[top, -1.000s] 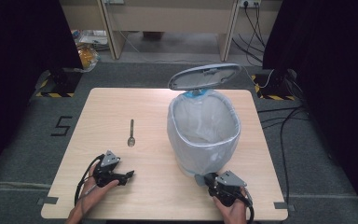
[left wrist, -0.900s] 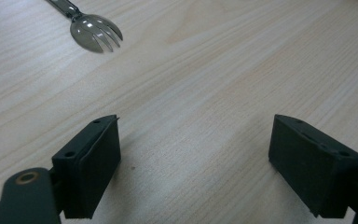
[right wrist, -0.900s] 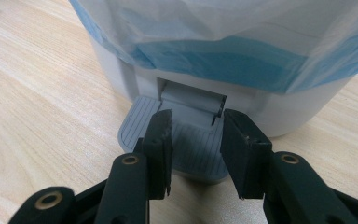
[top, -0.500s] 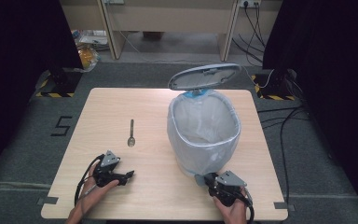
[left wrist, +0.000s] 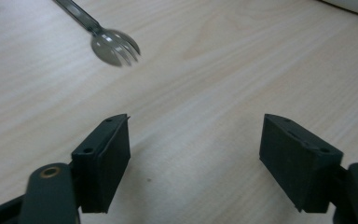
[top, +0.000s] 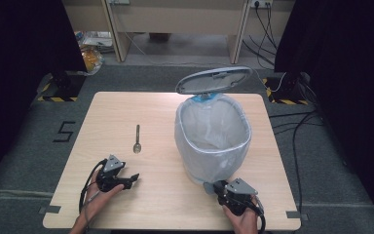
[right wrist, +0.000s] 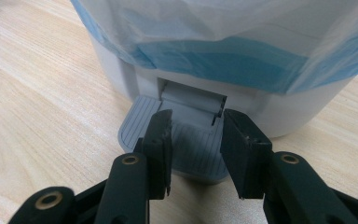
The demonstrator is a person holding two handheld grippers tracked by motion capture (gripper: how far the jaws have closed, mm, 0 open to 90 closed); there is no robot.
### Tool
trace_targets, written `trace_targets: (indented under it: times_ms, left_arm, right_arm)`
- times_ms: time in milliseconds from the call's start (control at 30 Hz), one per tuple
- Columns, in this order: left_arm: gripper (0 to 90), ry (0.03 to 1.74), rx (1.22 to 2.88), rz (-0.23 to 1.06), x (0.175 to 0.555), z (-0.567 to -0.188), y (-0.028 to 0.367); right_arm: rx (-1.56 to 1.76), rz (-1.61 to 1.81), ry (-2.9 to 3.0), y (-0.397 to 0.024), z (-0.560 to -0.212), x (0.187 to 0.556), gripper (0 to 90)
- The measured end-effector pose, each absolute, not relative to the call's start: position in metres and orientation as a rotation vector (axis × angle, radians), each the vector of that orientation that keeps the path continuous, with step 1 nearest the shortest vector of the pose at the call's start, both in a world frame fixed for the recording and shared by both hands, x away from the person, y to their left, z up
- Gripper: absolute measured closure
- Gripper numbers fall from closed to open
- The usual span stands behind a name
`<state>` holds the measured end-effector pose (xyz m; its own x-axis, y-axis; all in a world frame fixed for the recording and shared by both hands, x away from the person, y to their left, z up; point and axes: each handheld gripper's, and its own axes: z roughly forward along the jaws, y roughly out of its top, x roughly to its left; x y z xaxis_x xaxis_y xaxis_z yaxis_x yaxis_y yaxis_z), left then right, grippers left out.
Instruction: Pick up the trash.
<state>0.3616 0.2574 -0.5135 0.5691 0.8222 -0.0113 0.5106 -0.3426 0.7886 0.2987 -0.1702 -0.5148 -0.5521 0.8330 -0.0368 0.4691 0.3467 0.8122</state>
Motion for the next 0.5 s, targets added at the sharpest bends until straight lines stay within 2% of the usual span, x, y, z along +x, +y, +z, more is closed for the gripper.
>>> trace_targets:
  times_ms: [200, 267, 500]
  left_arm:
    - [30.3, 1.117, 1.94, 0.524, 0.384, -0.497, 0.27]
    - [34.7, 1.11, 1.927, 0.541, 0.394, -0.493, 0.27]
    - [41.6, 1.124, 1.928, 0.54, 0.428, -0.496, 0.255]
  right_arm:
    - [1.133, 1.083, 2.172, -0.17, -0.514, 0.299, 63.0]
    - [1.132, 1.083, 2.173, -0.171, -0.514, 0.299, 63.0]
    - [1.134, 1.085, 2.176, -0.171, -0.514, 0.299, 63.0]
